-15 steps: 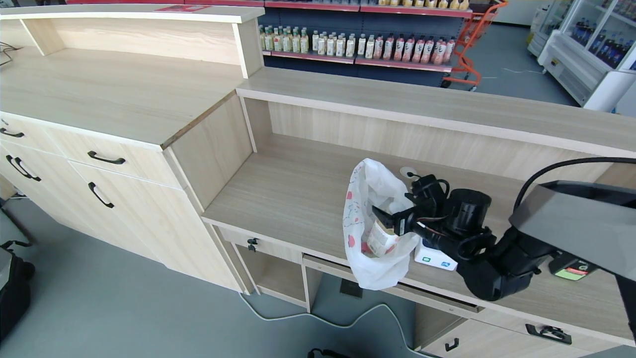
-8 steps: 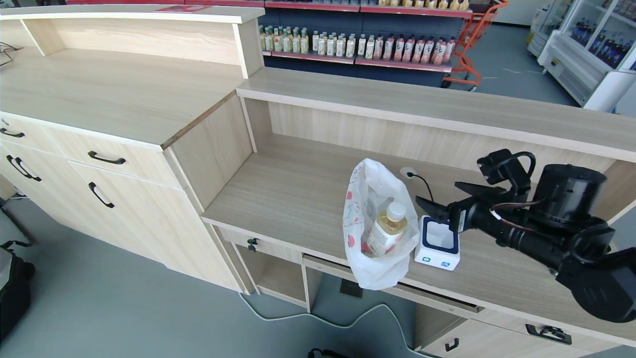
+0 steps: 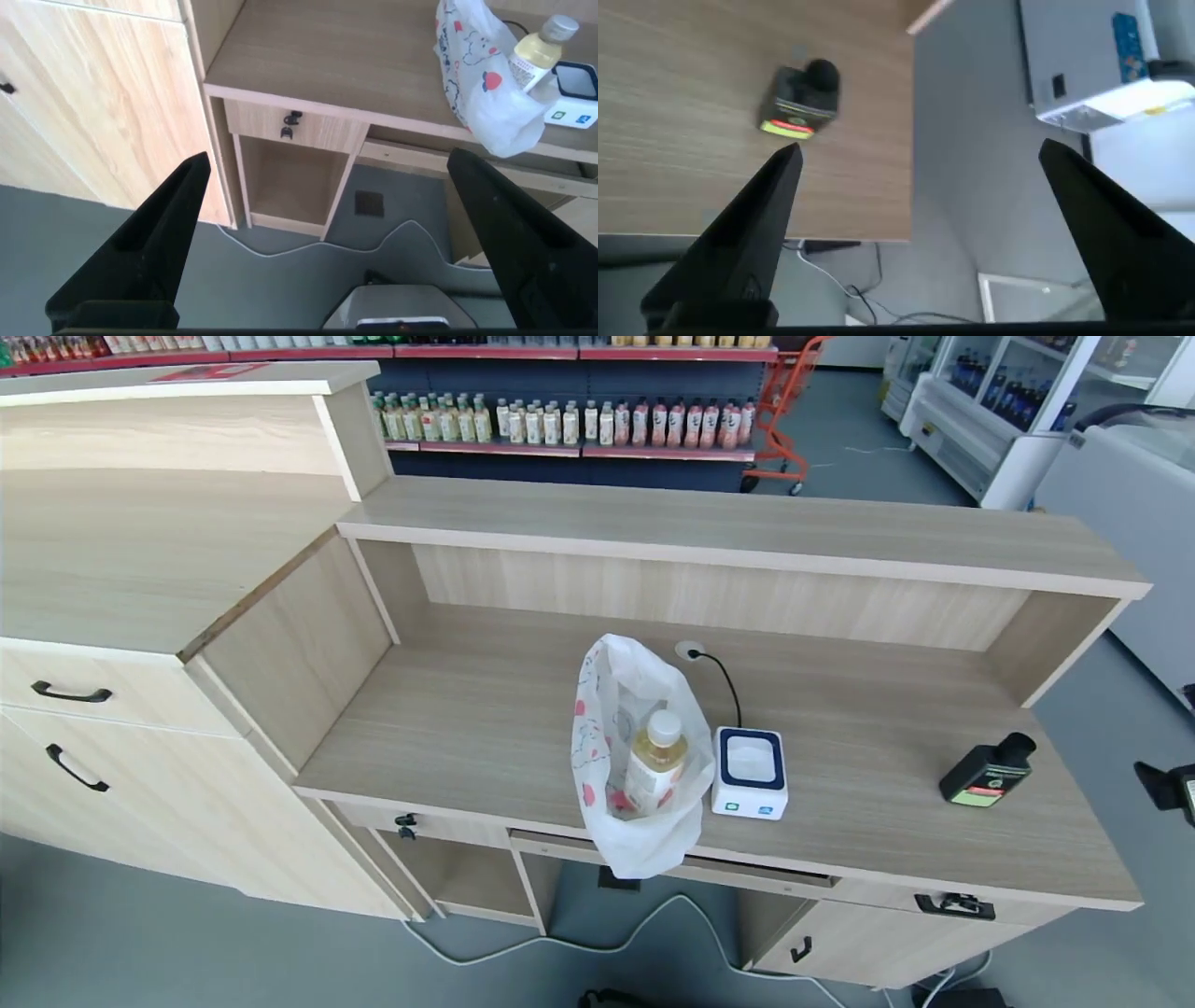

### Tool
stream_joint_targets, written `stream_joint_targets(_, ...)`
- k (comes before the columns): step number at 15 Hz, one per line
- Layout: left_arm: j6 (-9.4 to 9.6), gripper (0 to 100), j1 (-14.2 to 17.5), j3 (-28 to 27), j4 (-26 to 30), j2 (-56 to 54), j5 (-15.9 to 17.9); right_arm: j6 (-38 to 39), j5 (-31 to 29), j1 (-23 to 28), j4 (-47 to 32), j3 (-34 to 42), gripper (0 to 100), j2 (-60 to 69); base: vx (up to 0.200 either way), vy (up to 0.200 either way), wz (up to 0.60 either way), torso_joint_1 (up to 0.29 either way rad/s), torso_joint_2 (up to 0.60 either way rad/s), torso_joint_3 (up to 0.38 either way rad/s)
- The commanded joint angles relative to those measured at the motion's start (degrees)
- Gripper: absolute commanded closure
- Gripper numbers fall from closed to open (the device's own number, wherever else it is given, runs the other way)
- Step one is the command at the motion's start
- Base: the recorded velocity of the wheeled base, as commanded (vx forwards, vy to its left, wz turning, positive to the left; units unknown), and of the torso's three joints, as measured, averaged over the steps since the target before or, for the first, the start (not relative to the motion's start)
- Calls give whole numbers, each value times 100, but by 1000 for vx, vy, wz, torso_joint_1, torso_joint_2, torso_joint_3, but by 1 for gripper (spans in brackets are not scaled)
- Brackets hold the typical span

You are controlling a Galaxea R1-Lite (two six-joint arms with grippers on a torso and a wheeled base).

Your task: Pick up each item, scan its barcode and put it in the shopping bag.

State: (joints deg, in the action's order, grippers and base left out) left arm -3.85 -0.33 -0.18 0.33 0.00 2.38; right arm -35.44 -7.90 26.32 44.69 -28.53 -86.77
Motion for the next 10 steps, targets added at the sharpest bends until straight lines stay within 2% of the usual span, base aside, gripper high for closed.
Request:
stream_joint_targets(1, -1, 0, -2, 1, 2, 0, 0, -587, -651, 936, -83, -118, 0, -490, 0, 0, 0, 0, 0, 0)
stream_joint_targets(4, -1, 0, -2, 1, 2, 0, 0, -851, -669, 989, -13, -522, 0, -1307, 0, 0, 0, 0, 0, 0)
stream_joint_targets(10, -1, 0, -2, 1, 2, 0, 0, -402, -651, 119, 136, -1542, 0, -2538, 0, 0, 0, 0, 0, 0)
